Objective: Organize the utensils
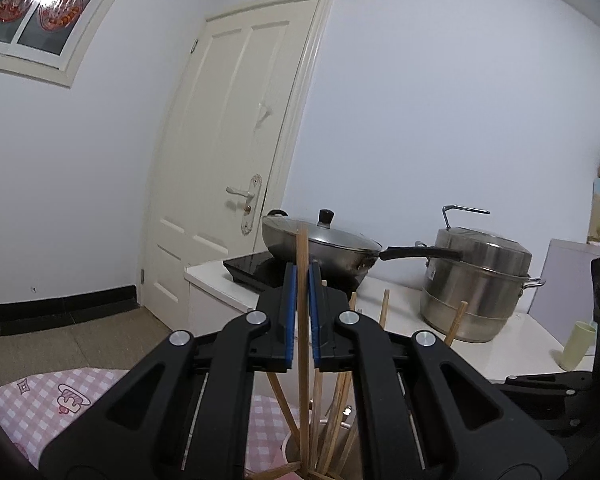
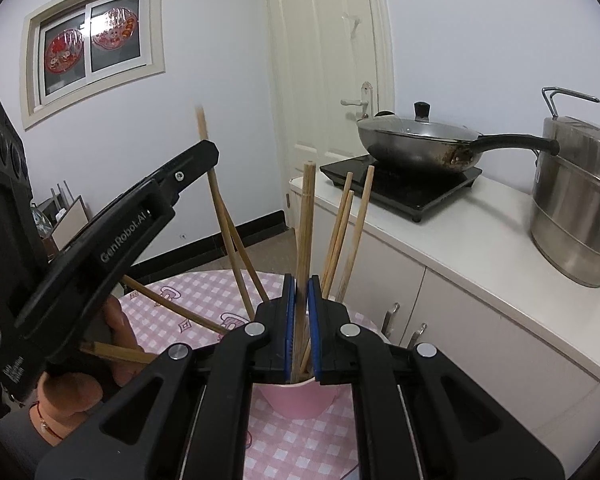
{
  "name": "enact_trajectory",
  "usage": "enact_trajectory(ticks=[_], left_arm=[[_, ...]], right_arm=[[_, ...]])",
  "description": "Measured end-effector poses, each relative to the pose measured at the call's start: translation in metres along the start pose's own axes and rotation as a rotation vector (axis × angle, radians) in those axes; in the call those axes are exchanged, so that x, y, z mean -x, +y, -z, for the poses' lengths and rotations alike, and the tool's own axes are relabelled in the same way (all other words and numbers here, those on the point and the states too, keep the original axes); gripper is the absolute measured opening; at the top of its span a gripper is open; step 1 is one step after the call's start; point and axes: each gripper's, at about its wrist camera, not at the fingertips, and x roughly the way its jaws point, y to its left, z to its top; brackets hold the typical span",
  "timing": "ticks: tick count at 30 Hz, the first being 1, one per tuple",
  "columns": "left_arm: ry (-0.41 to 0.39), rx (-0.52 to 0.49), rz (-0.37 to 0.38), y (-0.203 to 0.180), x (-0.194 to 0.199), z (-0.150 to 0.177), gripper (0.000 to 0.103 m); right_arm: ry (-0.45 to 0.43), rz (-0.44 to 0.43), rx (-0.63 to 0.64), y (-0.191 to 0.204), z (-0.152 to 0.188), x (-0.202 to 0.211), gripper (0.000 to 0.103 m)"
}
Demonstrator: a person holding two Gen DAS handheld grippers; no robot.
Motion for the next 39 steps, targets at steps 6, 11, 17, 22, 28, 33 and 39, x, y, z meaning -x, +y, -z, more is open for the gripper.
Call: enact_trajectory(ticks=[6,11,17,22,28,33,39], left_arm=[[0.035,-0.014,0.005,-0.001,0.0,-0.002,0.007],[0.057,-0.011,0.008,-0.002,0.002,-0.004,0.047],[0.017,-0.071,-0.004,-0.012,0.019,-0.013,0.069],[0.013,-0.076,-0.005,-0.013,0.029,-0.022,0.069],[0.031,-0.088,-0.032,-0.007,0.041,-0.029,0.07],[0.068,-0.099,-0.052,-0.001,0.051,-0.031,0.07],[0.119,-0.106,-0.075,0.009,0.07,-0.031,0.072]], right_arm=[[0.008,0.004,-0.003,0.0,0.0,0.0,0.006],[0.014,0.006,-0.007,0.001,-0.001,0.001,0.006],[0.027,0.008,-0.013,0.004,-0.004,0.004,0.014],[0.016,0.015,-0.009,0.009,-0.006,0.014,0.02],[-0.008,0.027,0.0,0.016,-0.009,0.029,0.024],[-0.031,0.034,0.009,0.024,-0.012,0.044,0.026],[-0.055,0.035,0.027,0.036,-0.01,0.06,0.028]])
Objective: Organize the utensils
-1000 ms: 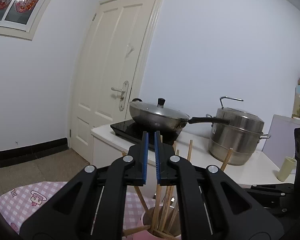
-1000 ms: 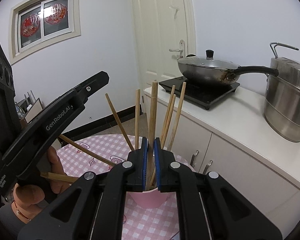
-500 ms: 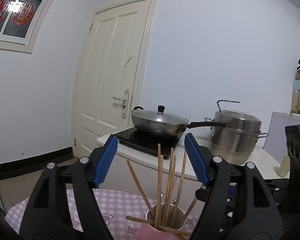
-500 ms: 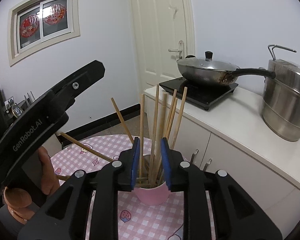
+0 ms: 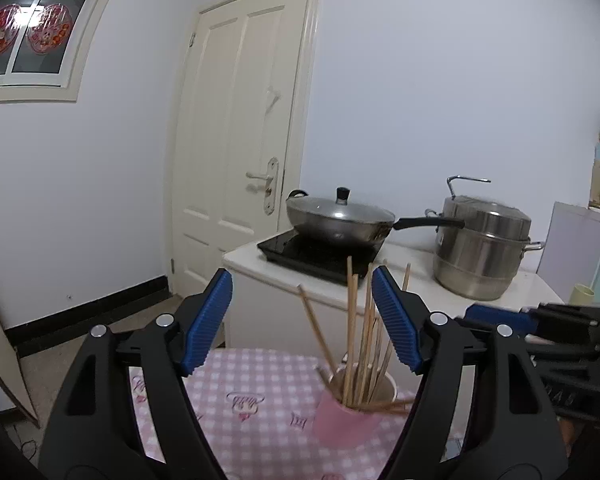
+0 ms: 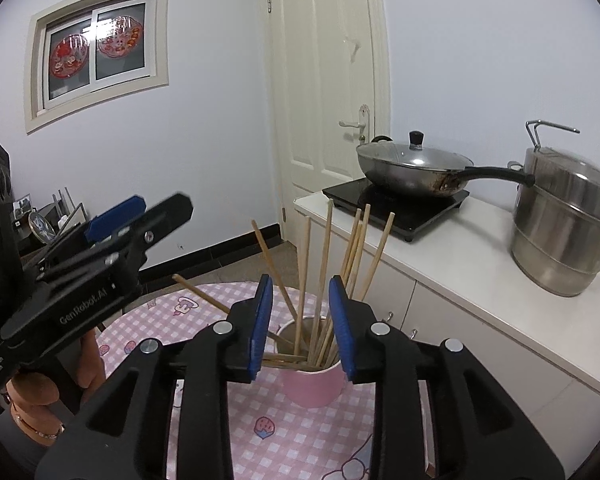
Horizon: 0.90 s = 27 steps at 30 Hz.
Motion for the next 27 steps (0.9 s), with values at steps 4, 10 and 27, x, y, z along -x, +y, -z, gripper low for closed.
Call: enact_trajectory(ticks=[4,10,27], left_arm=[[0.027,0.012,-0.003,0.009,0.016,0.004,0.073],[0.042,0.007,-0.004,0.015,0.044,0.009,0.075],[0.065,-0.059,-0.08,0.02,0.119,0.05,0.089]], right_arm=[[-0.015,0.003,0.016,0.011,0.002,0.01,0.03],[-0.042,0.015,0.036,0.026,0.009,0.025,0.034],[-0.158,0.064,0.054,0.059,0.054,0.065,0.07]])
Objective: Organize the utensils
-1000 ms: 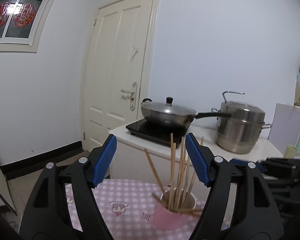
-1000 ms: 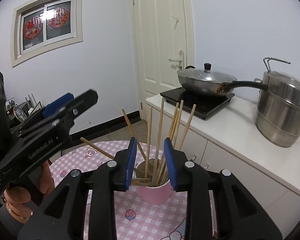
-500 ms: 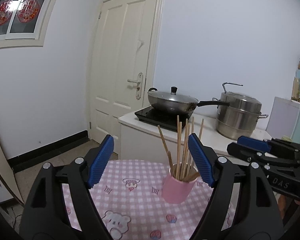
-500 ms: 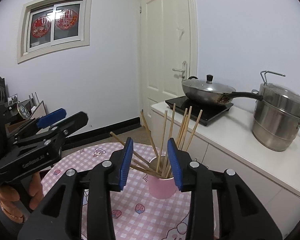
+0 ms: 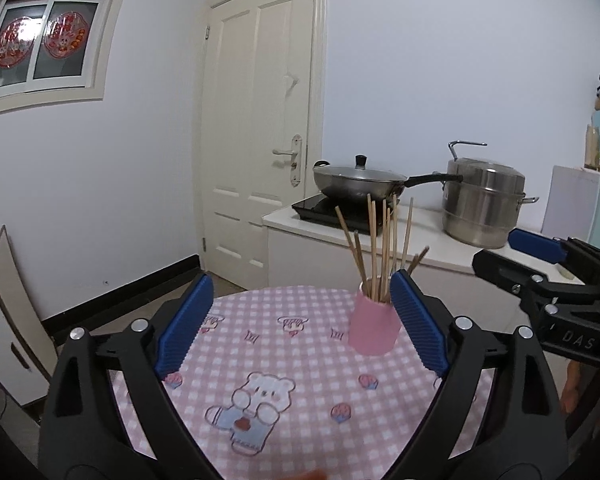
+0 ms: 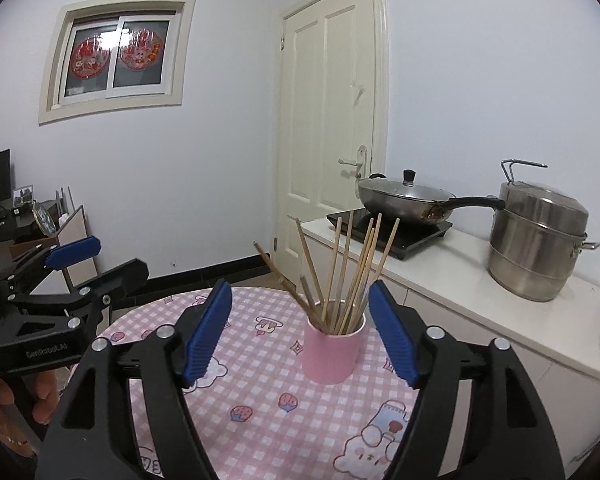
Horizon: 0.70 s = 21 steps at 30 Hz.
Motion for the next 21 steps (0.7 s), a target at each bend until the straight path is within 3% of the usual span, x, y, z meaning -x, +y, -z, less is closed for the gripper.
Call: enact_trajectory(ticks=[7,21], left_arm=[[-0.044,-0.018,-0.051,-0.004,0.03,0.012,0.091],[-0.146,-0.011,-0.146,-0.009,0.075,0.023,0.094]], right_arm=[[-0.057,0.02,-0.03,0.003,0.012,0.027,0.08],[-0.126,0.033,-0.061,0.015,0.033,0.063,0.087]])
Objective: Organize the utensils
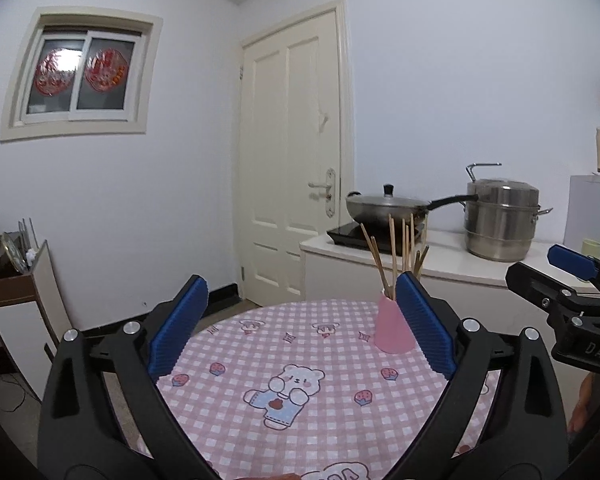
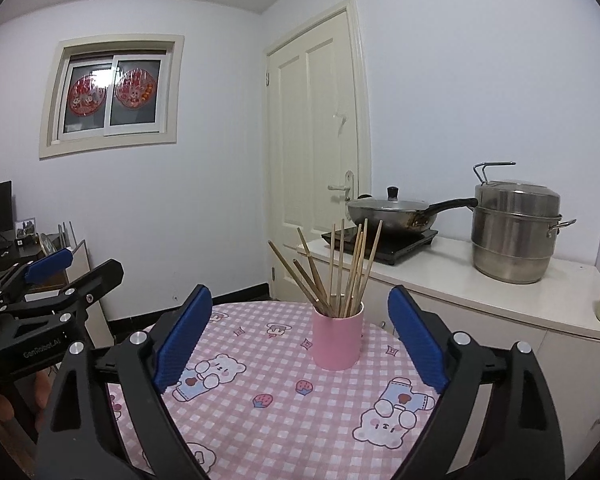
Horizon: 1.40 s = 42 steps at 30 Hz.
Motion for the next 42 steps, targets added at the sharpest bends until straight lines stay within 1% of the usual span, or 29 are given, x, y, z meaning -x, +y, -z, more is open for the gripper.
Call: enact_trajectory(ticks=[4,16,28,42], left_arm=[[-0.015,0.013,0.017,0.002,0.01,0.001,0.094],[-0.07,-0.005,-0.019,0.004,0.028,0.002,0.096],[-0.088,-0.01,-0.032,0.003,0.032,0.001,0.096],[-0.087,-0.008,-0.035,0.003,0.032,0.001,0.096]], right_arm=[[-0.018,0.0,0.001,0.003,0.0,0.008,0.089],[-0.049,-0.005,0.01,0.011,0.004,0.02,0.094],[-0.046,-0.006,0.011,0.012,0.007,0.02,0.095],[-0.04,-0.009,0.009,0.014,0.008,0.02,0.095]])
